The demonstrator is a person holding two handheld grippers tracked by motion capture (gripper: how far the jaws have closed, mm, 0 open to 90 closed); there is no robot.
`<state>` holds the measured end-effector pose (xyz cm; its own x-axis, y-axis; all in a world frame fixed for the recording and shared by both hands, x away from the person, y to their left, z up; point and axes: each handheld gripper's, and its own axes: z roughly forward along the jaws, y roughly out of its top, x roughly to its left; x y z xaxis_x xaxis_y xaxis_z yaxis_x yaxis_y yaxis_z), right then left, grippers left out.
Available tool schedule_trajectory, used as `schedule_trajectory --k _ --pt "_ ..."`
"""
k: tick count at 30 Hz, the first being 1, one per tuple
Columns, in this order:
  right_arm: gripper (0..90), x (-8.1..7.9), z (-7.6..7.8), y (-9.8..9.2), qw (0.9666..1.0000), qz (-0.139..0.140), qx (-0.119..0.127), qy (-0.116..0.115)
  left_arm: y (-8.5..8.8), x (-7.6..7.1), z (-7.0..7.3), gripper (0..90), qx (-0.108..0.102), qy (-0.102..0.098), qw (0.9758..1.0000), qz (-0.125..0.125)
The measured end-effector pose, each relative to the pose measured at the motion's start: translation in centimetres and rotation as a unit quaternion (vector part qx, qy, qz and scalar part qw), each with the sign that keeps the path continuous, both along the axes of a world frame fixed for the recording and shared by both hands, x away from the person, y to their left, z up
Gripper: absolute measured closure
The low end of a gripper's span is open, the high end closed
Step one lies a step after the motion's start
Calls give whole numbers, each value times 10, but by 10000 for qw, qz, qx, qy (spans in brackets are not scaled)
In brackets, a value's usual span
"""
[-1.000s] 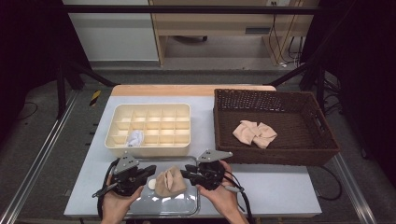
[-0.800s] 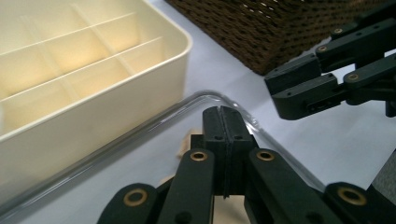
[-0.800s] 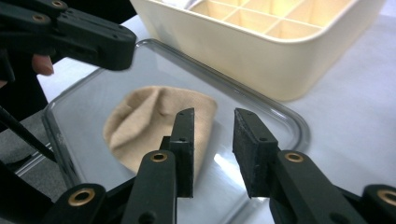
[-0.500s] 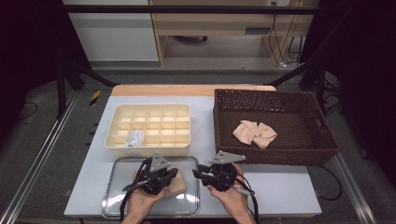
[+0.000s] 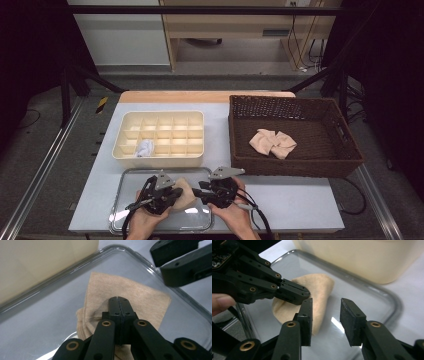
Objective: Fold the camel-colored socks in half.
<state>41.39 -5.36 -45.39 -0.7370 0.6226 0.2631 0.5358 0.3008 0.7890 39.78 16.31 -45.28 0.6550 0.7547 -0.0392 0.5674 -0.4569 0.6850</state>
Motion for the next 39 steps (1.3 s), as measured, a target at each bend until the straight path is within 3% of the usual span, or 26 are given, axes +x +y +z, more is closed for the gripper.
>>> schedule_trajectory --k 6,10,13,17,19,21,23,27,29,32,36,39 --pt "615 1 -11 15 9998 121 -70 165 -1 0 -3 898 10 0 10000 -2" --pt "759 4 -21 21 9991 218 -217 278 4 -3 0 897 -102 -25 9999 51" --pt "817 3 -19 19 9988 241 -156 396 5 -4 1 897 -135 -59 9999 60" --pt "824 -1 -15 12 9991 129 -247 331 -2 0 1 897 -131 -83 9999 40" --pt "822 -4 -15 0 9988 -123 -252 392 -12 7 -1 897 -242 -64 9997 -41" --pt "802 -4 -16 -7 9984 -224 -192 473 -20 10 -4 897 -222 -81 9997 -89" --pt "729 -4 -17 -12 9989 -265 -113 382 -22 10 -4 897 -218 -80 9997 -118" --pt "704 -2 -15 -16 9989 -339 -18 315 -25 9 -5 897 -213 -81 9996 -155" --pt "706 -1 -17 -16 9989 -329 -28 330 -25 9 -5 897 -213 -73 9996 -165" --pt "813 1 -22 -12 9989 -291 -127 350 -23 7 -4 897 -275 -85 9995 -153" --pt "835 1 -21 -12 9985 -345 -80 408 -22 2 -2 896 -344 -96 9992 -150" --pt "836 -2 -19 -12 9987 -334 -51 389 -25 4 -6 897 -186 -77 9998 -14"
